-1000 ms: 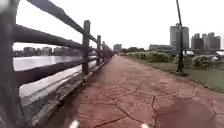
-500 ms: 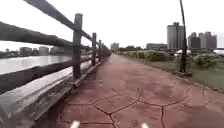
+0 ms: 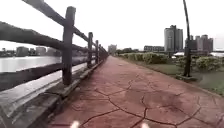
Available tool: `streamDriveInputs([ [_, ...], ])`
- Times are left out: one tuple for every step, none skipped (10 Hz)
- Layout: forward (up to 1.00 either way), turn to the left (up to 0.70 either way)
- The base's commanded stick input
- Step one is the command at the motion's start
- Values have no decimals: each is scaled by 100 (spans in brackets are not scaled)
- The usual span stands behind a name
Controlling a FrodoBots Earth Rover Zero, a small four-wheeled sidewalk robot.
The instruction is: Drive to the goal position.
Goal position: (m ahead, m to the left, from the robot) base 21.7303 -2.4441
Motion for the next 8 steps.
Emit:
streamDriveInputs([
  [70,0],
  [70,0],
  [70,0],
  [70,0],
  [70,0],
  [70,0],
  [70,0],
  [70,0],
])
